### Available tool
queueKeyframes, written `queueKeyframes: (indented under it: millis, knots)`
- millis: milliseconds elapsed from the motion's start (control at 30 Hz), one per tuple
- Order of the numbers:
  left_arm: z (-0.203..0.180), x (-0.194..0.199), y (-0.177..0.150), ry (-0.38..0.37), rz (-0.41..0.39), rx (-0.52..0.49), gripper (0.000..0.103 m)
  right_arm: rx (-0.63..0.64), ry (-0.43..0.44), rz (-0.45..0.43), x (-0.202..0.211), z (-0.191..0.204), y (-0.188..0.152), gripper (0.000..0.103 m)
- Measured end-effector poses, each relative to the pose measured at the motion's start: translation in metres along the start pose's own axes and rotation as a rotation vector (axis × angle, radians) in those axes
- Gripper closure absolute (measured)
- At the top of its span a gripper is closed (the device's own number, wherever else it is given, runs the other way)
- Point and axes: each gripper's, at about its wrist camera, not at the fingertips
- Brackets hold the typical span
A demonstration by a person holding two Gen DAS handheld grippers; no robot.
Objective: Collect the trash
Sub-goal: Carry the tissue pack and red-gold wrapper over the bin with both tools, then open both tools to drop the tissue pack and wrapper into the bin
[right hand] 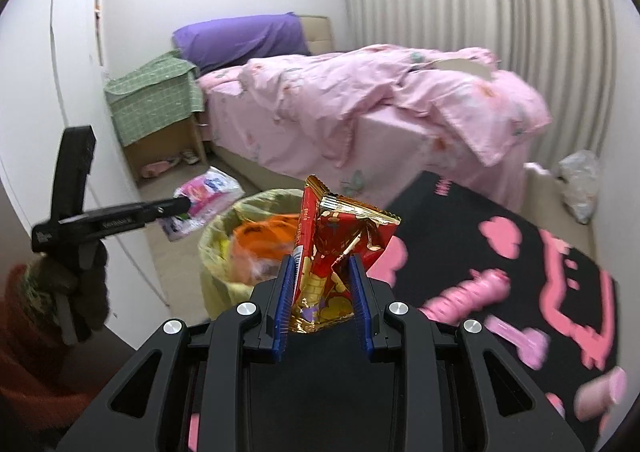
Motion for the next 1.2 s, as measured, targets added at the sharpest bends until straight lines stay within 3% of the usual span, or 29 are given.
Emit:
queueKeyframes:
  millis: [233,500,633,900,1100,1200]
  knots:
    - [0.018,-0.055,0.001,0.03,0.071,0.03,0.083,0.095,0.086,0.064,-0.086,0.007,0.028,0.076]
    - [0.011,-0.127,-0.012,0.102,0.244,-0.069,0.083,0.122,0.169,0.2,-0.18,-0.002,0.048,0.076]
    - [0.016,-0.134,-0.015,0.117,0.259,-0.083,0.085,0.079,0.234,0.243,-0.208,-0.009,0.047,0.076]
    - [0.03,-0.126,0.008,0.067,0.202,0.025,0.085,0.05,0.279,0.333,-0.229,-0.005,0.03,0.076]
    - [0.03,-0.128,0.034,0.047,0.188,0.059,0.085,0.066,0.329,0.322,-0.212,0.004,0.02,0.076]
    - [0.026,-0.125,0.037,0.042,0.183,0.052,0.08,0.088,0.315,0.314,-0.204,0.01,0.017,0.071]
Point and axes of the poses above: each gripper's, at about its wrist camera, not at the fingertips, and x roughly against the way its jaws point, z to its left, y to its top, and after that the axes turned 11 degrees about x, right-handed
